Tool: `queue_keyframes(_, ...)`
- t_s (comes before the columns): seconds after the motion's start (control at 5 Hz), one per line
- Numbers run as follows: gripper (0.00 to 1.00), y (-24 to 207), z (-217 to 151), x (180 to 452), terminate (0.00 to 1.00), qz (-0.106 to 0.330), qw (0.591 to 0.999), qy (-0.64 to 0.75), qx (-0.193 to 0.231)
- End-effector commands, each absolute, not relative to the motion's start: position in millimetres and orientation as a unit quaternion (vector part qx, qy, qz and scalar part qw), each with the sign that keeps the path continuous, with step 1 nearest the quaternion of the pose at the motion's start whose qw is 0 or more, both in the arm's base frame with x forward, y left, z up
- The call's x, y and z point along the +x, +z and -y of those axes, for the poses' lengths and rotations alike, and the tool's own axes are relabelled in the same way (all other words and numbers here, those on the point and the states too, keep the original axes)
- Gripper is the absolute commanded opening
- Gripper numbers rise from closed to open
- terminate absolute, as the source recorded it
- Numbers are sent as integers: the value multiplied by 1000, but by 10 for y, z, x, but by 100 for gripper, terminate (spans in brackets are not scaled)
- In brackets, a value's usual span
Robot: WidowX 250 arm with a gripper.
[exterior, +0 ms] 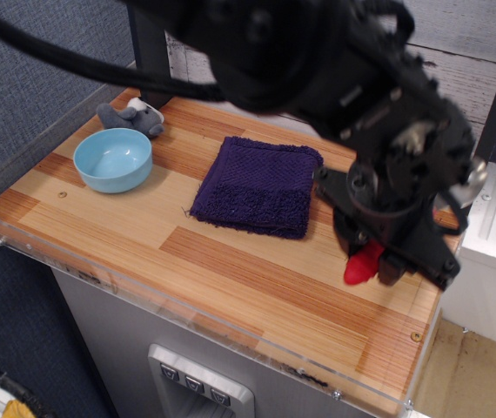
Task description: PICK UP THE SPOON AND PUT NEAR THE VIOLET TOWEL
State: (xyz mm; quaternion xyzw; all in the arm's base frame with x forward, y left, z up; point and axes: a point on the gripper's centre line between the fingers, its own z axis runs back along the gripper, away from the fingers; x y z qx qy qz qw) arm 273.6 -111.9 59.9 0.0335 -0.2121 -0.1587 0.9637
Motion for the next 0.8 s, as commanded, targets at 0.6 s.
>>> queue_keyframes(0.6,0,49,332,2576,0,143,978,-130,79)
